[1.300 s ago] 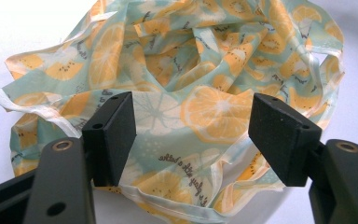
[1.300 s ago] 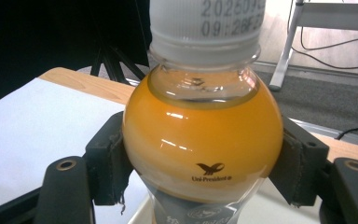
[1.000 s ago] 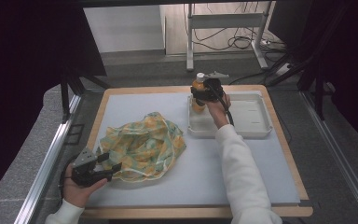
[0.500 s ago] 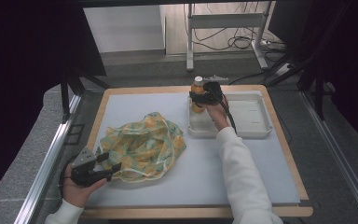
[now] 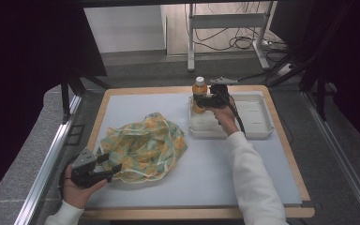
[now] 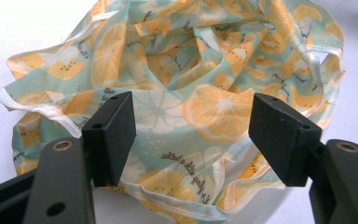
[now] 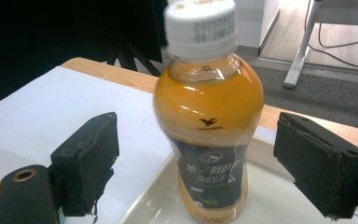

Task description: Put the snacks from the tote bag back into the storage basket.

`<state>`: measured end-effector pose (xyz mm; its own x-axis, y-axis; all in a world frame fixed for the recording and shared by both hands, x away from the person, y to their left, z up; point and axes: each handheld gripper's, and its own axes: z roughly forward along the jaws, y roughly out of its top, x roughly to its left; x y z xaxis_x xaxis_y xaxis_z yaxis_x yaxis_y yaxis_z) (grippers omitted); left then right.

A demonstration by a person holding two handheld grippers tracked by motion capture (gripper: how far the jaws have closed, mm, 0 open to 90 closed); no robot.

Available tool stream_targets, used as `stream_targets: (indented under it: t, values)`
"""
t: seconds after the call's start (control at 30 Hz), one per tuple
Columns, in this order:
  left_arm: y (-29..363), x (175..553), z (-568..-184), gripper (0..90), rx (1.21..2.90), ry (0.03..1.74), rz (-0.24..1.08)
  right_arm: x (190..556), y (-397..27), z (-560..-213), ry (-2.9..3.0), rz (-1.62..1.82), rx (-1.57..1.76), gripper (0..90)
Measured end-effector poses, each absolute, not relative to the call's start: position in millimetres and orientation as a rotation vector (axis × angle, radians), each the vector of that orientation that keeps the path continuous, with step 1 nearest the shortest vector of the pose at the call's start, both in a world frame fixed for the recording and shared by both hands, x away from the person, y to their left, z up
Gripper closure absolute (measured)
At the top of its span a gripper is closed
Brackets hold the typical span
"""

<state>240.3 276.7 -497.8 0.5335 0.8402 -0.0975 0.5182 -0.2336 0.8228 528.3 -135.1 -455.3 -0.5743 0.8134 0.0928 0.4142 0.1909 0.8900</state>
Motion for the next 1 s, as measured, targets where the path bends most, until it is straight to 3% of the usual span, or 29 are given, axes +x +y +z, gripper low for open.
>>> stream_targets:
  t: [0.37, 1.0]
  values:
    - [277.7, 237.4, -495.6, 32.3, 1.898, 1.104, 0.475, 502.6, -150.3, -450.0, 2.080, 1.361, 1.171, 16.4]
    - [269.5, 237.6, -497.3, 32.2, 1.926, 1.096, 0.477, 413.5, -175.7, -437.1, 2.195, 1.407, 0.993, 23.2]
